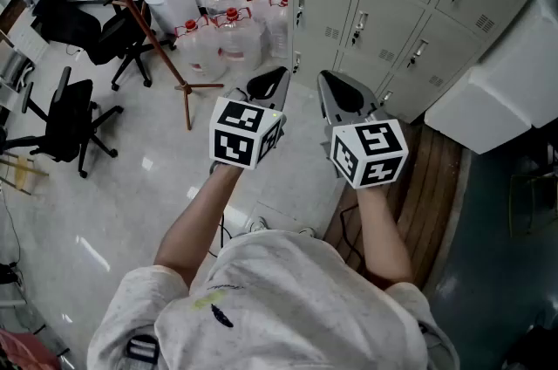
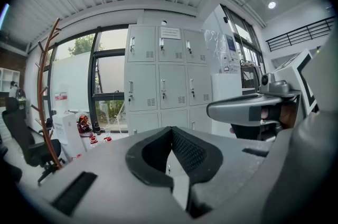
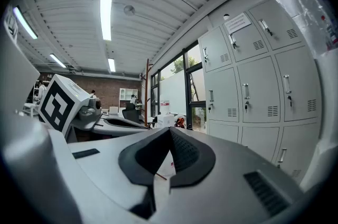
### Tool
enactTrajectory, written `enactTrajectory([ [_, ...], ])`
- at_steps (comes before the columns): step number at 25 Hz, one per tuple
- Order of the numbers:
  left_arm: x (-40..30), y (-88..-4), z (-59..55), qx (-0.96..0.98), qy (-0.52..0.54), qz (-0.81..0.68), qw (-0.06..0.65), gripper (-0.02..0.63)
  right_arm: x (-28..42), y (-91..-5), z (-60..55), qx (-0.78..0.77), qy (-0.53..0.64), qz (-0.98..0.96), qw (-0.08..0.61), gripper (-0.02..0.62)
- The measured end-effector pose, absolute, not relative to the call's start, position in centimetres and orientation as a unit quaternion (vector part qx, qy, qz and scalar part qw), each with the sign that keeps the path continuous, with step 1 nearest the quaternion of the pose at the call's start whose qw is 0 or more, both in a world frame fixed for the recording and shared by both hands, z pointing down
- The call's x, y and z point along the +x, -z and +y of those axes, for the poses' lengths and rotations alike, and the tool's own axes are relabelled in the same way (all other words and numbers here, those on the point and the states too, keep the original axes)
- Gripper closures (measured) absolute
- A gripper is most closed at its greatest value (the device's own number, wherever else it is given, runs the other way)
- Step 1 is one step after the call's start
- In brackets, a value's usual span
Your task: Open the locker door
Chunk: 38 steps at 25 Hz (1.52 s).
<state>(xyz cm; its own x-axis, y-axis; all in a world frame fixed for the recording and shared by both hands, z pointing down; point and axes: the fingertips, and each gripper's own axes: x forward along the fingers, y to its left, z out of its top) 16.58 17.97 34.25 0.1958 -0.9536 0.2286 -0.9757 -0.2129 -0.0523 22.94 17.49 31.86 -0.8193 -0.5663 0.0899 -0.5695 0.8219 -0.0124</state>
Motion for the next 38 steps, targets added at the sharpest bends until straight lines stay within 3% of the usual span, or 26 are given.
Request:
enactTrajectory([
  [21,20.3,-34.2,16.2,0.748,-0.104,-0.653,0.057,0.6,26.5,-32.2,15.8,0.25,-0.027,-0.967,0.036,0.592],
  [38,15.4,-35.0,10.2,0.761,-0.103,-0.638,0.063,0.6,21.4,-33.1,10.0,0.262,-0.028,-0.963,0.052,0.592],
])
